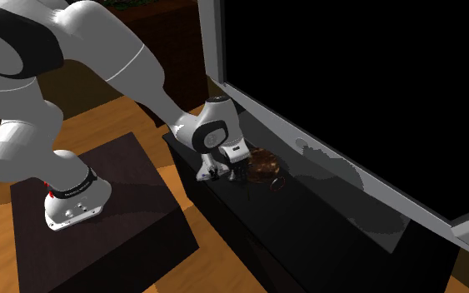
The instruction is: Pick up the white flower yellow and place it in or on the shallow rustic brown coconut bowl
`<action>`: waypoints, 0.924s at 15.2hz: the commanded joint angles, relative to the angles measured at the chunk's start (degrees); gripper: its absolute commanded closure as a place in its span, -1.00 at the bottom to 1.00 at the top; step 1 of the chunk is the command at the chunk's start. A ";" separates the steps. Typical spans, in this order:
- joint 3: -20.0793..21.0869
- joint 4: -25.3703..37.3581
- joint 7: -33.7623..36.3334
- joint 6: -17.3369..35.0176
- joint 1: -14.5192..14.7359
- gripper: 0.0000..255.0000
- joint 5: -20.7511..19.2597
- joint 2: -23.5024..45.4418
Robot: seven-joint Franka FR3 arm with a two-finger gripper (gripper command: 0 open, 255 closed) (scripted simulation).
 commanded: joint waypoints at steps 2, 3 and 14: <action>0.00 0.00 0.00 0.00 0.00 1.00 0.00 0.00; 0.00 0.00 0.00 0.00 0.00 1.00 0.00 0.00; 3.72 -0.61 0.98 2.83 -4.17 -1.00 6.69 1.25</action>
